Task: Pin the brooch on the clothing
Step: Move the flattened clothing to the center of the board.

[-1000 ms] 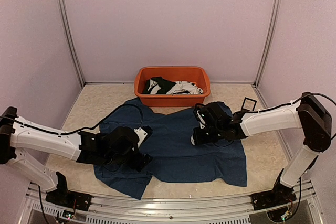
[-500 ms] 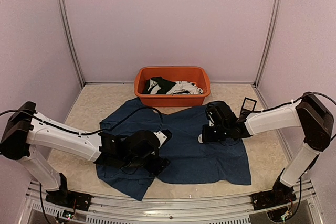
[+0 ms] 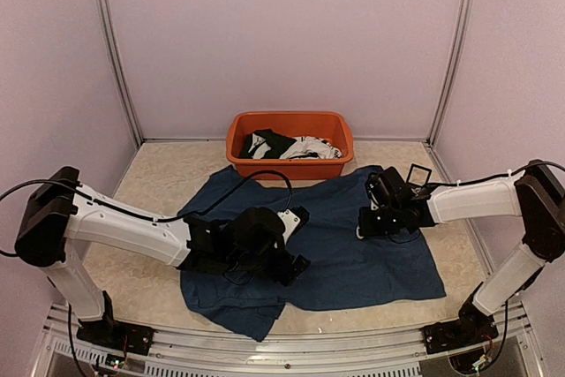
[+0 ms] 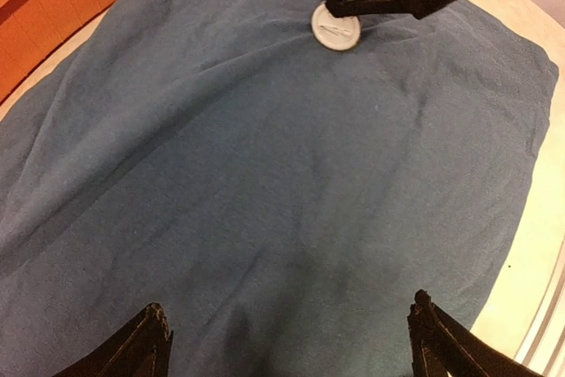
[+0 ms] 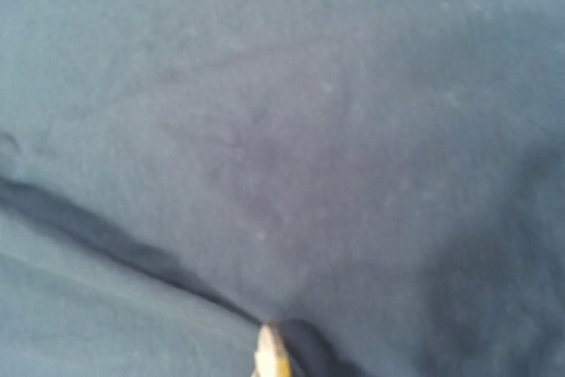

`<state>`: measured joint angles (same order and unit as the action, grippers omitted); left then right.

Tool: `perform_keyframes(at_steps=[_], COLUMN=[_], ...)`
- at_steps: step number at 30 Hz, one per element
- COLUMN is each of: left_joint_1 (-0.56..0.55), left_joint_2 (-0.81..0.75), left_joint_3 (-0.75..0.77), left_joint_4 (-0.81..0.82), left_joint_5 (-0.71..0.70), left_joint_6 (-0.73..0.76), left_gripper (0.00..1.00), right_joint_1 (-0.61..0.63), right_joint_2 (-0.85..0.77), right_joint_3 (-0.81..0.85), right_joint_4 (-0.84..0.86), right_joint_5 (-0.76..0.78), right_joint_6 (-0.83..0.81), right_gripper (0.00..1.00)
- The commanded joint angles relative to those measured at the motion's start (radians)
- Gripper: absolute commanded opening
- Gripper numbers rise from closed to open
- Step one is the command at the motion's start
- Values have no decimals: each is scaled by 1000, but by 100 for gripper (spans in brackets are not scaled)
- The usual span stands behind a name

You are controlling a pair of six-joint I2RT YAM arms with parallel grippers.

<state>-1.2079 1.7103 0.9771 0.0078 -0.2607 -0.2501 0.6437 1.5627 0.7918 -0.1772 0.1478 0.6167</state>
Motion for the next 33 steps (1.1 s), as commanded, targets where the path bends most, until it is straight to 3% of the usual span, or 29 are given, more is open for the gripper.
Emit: perform_keyframes(at_steps=[1,10,17,33], left_joint_1=[30,34,43,23], left_joint_2=[-36,-183,-133,-131], left_joint_3=[1,-155,-131,-215], left_joint_4=[-58,-163,-222,-203], left_joint_5=[-24,-47,-24,-5], left_joint_6=[-64,-181,-164,-212], left_gripper=[89,82,69,56], right_joint_1=[8,154,242,282], right_joint_2=[-48,-12,83,150], right_joint_3=[21,230,367,426], right_joint_4=[-97,-163,-198,-202], right_joint_5=[22,-9,-43,-95], right_joint_6=[-27,-57,-52,-48], right_gripper=[0,0,0,0])
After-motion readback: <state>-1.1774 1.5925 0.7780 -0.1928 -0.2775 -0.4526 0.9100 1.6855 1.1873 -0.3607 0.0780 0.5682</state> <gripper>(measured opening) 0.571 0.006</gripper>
